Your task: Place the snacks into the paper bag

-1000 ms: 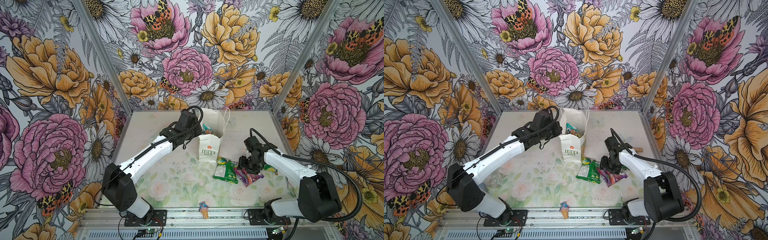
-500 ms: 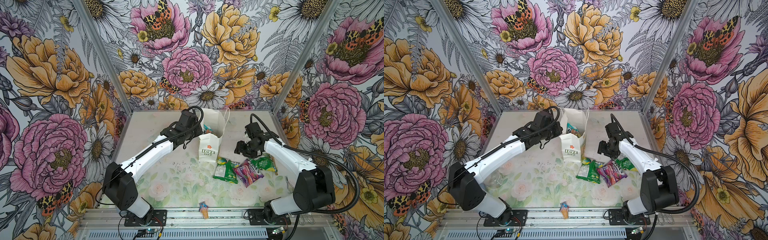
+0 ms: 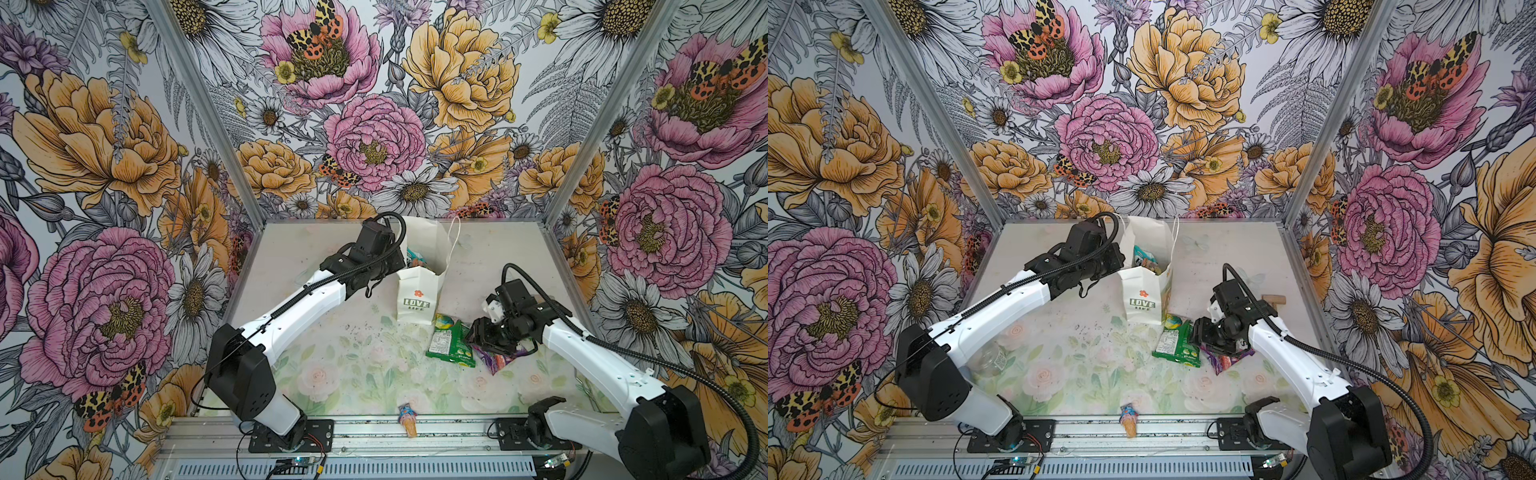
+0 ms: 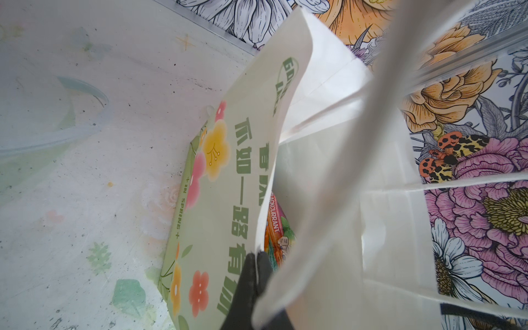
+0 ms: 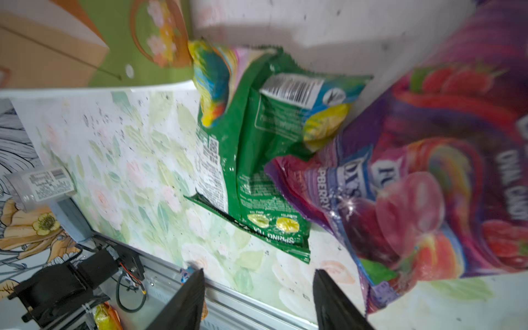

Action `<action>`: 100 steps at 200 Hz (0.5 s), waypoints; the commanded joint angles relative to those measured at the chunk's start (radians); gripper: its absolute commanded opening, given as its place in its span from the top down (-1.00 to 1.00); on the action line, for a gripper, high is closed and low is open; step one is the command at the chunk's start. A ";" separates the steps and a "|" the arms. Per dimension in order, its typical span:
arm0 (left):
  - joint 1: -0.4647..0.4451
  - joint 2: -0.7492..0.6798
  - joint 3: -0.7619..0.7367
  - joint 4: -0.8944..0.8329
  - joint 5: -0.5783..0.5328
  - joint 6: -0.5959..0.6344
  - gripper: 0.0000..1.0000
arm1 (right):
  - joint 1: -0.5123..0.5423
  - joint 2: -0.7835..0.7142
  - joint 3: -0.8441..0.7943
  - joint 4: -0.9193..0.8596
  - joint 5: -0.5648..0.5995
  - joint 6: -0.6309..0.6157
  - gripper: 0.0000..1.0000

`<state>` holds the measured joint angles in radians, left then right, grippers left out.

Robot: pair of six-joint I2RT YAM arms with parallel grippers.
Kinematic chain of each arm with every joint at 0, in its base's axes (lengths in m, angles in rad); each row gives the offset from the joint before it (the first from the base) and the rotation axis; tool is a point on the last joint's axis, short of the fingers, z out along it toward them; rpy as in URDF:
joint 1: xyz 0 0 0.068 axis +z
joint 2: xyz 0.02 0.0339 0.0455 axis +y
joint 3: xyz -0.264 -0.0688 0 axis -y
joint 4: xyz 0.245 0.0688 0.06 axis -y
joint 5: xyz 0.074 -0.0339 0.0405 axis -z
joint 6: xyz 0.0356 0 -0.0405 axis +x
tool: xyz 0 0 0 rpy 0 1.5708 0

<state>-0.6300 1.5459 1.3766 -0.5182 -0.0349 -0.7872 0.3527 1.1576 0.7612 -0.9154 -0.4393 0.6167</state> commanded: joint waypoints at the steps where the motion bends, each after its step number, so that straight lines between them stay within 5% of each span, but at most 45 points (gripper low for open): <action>1: 0.007 0.012 -0.005 -0.023 0.016 0.000 1.00 | 0.055 -0.018 -0.020 0.040 -0.049 0.034 -0.26; 100: 0.006 -0.017 -0.020 -0.025 0.003 -0.003 1.00 | 0.111 0.139 -0.067 0.246 -0.160 0.046 -0.27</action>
<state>-0.6300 1.5410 1.3762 -0.5186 -0.0353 -0.7872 0.4553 1.2575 0.6922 -0.7414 -0.5819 0.6582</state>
